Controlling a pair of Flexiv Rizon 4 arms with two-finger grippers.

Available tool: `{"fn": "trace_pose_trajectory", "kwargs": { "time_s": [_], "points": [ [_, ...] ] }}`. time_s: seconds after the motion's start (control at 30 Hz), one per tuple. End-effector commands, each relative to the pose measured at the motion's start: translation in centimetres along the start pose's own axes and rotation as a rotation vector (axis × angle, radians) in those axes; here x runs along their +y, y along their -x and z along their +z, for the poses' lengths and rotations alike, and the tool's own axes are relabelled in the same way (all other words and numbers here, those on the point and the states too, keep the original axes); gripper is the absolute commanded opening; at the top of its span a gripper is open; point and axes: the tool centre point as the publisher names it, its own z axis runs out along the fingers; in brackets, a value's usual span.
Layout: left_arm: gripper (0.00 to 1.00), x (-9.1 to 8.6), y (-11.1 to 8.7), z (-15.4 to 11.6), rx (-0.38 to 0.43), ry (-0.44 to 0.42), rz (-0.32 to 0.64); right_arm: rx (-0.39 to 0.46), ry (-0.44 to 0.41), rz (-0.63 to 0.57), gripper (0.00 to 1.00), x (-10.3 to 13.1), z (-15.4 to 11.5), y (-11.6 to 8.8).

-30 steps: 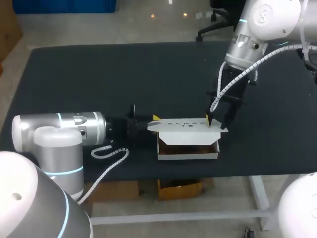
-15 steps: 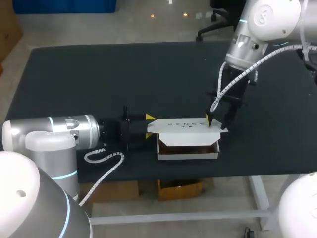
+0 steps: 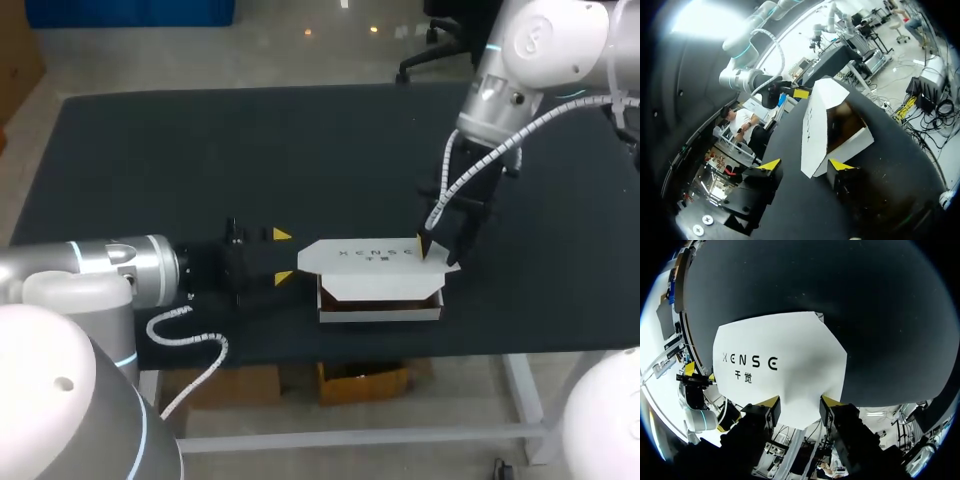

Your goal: Assemble the packaging by folding the flat box into shape, placing the metal phone stand inside, and closing the box properly

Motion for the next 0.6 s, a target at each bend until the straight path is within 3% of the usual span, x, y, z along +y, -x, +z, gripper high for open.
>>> {"fn": "trace_pose_trajectory", "kwargs": {
  "time_s": [0.03,0.1,0.17,0.6],
  "points": [
    [0.71,-1.0,1.1,-2.5,0.036,-0.017,-0.05,0.006,0.01,0.0,0.49,-0.2,0.4,0.2],
    [0.75,-1.3,1.6,-3.0,0.036,0.005,-0.094,0.008,0.011,0.003,0.49,-0.2,0.6,0.3],
    [0.99,-1.5,2.1,-3.5,0.039,0.01,-0.132,0.01,0.013,0.003,0.48,-0.2,0.7,0.4],
    [1.0,-2.2,4.7,-3.0,0.094,0.165,-0.509,0.014,0.028,0.01,0.47,-0.3,0.9,0.7]
  ]
}}
